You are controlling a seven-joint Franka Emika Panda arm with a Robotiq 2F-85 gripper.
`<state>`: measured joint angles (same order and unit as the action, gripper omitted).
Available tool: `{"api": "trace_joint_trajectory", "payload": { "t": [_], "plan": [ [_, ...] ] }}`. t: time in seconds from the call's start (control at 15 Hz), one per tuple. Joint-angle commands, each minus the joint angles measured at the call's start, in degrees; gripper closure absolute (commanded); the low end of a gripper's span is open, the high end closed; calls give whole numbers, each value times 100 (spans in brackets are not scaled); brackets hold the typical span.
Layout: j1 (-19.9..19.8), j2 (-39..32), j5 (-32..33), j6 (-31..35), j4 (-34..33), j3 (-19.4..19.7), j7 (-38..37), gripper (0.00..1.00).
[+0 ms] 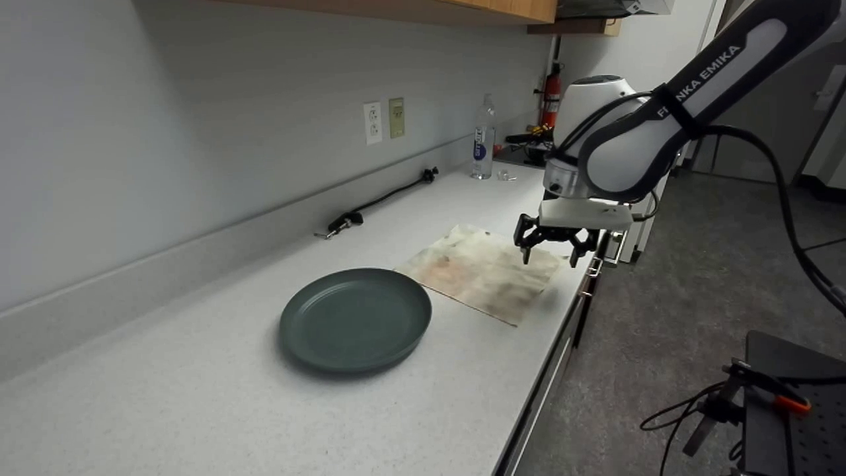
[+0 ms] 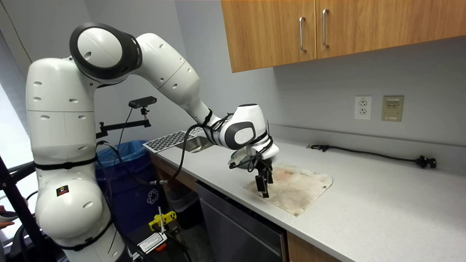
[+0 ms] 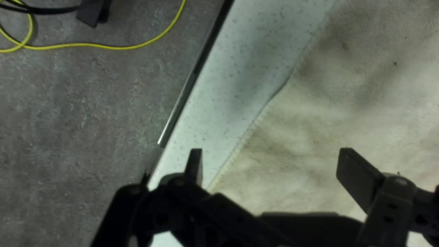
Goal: Fold the cloth on the table
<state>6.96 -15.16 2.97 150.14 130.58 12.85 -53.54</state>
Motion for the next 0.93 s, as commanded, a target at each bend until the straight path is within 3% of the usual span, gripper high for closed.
{"api": "trace_joint_trajectory", "payload": {
  "t": [0.0, 0.4, 0.87],
  "plan": [
    [-78, 310, -43, -823, -22, -221, -305, 0],
    [-180, 86, -365, -833, -294, -551, -580, 0],
    [-221, -274, -519, -506, -484, -568, -876, 0]
  ]
}}
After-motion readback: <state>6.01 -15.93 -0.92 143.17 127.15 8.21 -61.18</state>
